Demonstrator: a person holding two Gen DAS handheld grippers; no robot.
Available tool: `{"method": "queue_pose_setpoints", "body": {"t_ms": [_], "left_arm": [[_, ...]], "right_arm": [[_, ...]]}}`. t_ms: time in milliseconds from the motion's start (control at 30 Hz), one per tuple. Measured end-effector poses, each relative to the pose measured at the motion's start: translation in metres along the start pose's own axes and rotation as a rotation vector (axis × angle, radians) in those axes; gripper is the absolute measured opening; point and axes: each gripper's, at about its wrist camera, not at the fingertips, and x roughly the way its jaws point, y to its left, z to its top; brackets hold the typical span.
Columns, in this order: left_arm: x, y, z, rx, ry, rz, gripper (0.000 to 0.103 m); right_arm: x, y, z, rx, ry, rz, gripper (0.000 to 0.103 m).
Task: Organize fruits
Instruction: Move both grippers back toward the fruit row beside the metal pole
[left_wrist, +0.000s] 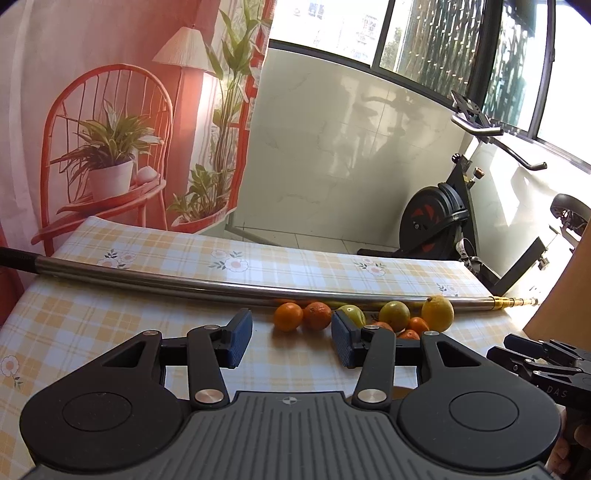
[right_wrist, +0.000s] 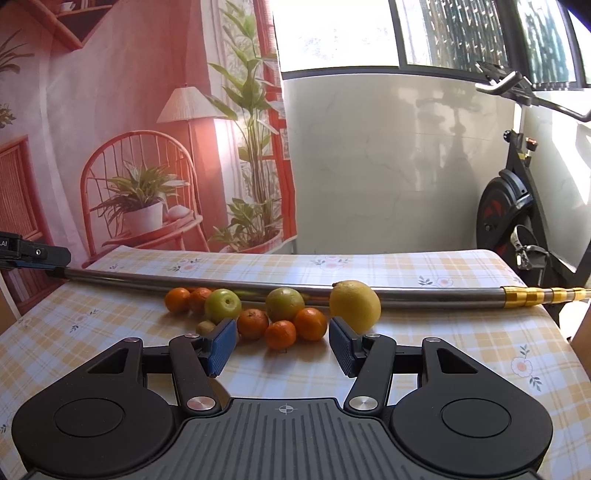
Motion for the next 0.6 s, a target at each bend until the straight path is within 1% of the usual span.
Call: {"method": "queue_pose_setpoints", "body": {"t_ms": [167,400,433,467,600], "left_arm": [[0.007,0.001,0.01,0.007,-0.021,0.023,0.05],[0.019,0.005,0.031,-0.012,-0.088,0.098,0.05],[0.021,0.006,0.034,-0.014,-0.097,0.11,0.05],[0.023,0.006,0.036,-0.015,-0.105,0.119,0.05],[0.035,0.007,0.041,-0.025,-0.098,0.141,0.05]], "right_arm": [[0.025,-0.009,0.0,-0.006,0.02,0.001,0.052],[0.074,-0.017,-0.002,-0.001,0.063,0.028,0.05],[0.083,-0.016,-0.002,-0.014,0.081,0.022,0.047],[0.09,-0.016,-0.002,-0.026,0.095,0.017,0.041],[0.119,-0.01,-0.002,-0.073,0.137,0.049,0.037]]}}
